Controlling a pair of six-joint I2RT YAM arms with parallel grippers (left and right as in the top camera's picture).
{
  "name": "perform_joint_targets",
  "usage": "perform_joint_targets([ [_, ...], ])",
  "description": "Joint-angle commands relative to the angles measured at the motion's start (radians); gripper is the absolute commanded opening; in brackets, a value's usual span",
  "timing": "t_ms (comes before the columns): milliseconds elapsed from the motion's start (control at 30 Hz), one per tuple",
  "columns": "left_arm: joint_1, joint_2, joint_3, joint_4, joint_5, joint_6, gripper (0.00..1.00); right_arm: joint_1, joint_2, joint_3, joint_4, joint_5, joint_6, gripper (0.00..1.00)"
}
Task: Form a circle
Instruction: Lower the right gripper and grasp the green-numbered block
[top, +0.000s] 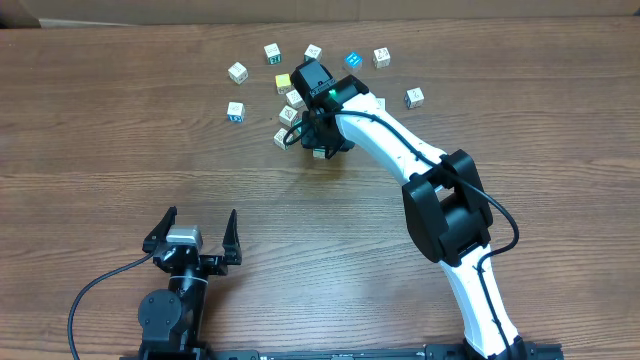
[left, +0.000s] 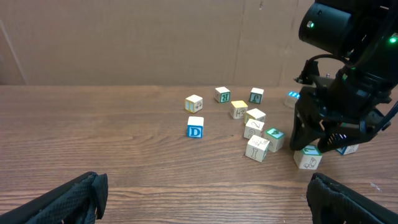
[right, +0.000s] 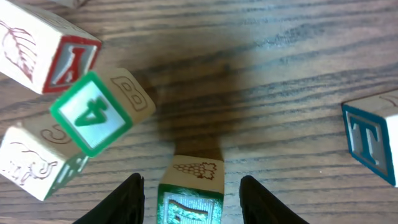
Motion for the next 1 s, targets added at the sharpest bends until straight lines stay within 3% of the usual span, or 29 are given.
perform_joint_targets([
  [0,0.007,-0.008,-0.003,-0.002,-0.003,0.015,1.00,0.002,0.008,-0.014,0.002,0.013,0.012,0.47],
  [500,0.007,-0.008,-0.003,-0.002,-0.003,0.015,1.00,0.007,0.008,-0.014,-0.014,0.009,0.012,0.27],
  [967,0.007,-0.008,-0.003,-0.002,-0.003,0.015,1.00,0.007,0.008,-0.009,-0.185,-0.116,0.012,0.26],
])
